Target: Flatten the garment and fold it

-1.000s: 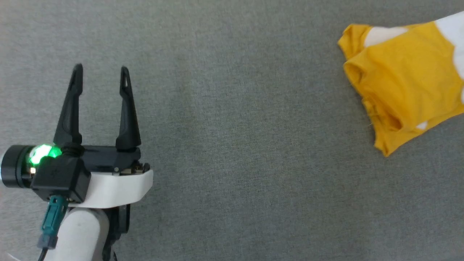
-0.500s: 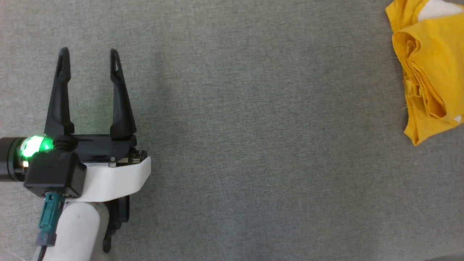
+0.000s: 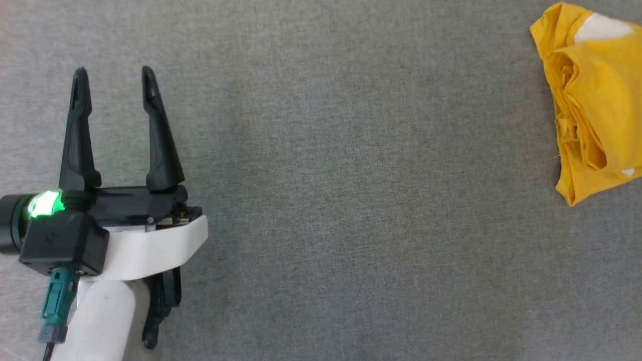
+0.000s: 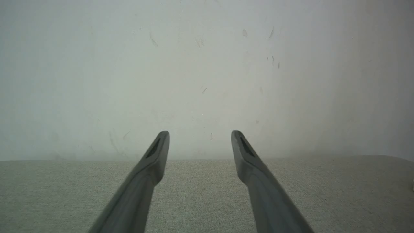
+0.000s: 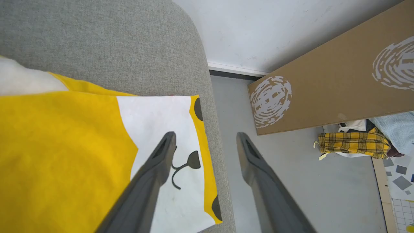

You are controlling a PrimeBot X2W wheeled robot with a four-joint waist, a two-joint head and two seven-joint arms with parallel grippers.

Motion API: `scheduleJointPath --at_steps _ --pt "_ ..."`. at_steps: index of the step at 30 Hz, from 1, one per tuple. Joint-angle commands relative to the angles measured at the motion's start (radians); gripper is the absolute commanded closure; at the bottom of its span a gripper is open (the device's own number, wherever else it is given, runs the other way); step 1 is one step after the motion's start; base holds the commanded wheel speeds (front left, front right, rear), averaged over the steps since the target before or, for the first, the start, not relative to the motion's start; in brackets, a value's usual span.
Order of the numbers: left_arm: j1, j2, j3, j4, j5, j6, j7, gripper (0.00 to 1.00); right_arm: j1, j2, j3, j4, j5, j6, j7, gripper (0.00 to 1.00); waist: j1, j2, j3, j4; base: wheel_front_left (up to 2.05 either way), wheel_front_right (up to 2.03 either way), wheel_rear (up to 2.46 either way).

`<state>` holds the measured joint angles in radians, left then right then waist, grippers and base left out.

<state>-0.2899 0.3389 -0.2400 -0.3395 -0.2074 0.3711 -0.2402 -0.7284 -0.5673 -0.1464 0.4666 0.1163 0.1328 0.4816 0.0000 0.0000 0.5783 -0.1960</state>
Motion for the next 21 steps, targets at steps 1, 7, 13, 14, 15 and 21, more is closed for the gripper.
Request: scheduleJointPath --at_steps 1,7,13,14,15,21 --pt "0.014 -0.005 0.007 0.006 -0.008 0.006 -0.009 0.00 0.008 0.001 0.004 0.001 -0.003 -0.002 -0.008 0.00 0.0000 0.0000 -0.035 0.011 0.00 0.00 0.00" --pt "0.062 -0.022 0.023 0.037 -0.024 0.006 -0.018 0.00 0.061 0.015 0.013 -0.016 0.016 -0.002 -0.037 0.00 0.0000 0.0000 -0.130 0.032 0.00 0.00 0.00" --pt "0.124 -0.048 0.029 0.069 -0.031 0.001 -0.021 0.00 0.170 0.068 0.004 -0.121 0.086 -0.002 -0.134 0.00 0.0000 0.0000 -0.236 0.074 0.00 0.00 0.00" --pt "0.136 -0.053 0.032 0.073 -0.033 -0.001 -0.021 0.00 0.194 0.084 -0.007 -0.146 0.099 -0.002 -0.157 0.00 0.0000 0.0000 -0.256 0.083 0.00 0.00 0.00" --pt "0.148 -0.058 0.037 0.073 -0.034 -0.002 -0.021 0.00 0.218 0.099 -0.012 -0.175 0.113 -0.002 -0.177 0.00 0.0000 0.0000 -0.269 0.089 0.00 0.00 0.00" --pt "0.210 -0.084 0.068 0.080 -0.046 -0.016 -0.021 0.00 0.374 0.220 -0.057 -0.365 0.155 -0.002 -0.277 0.00 0.0000 0.0000 -0.341 0.128 0.00 0.00 0.00"
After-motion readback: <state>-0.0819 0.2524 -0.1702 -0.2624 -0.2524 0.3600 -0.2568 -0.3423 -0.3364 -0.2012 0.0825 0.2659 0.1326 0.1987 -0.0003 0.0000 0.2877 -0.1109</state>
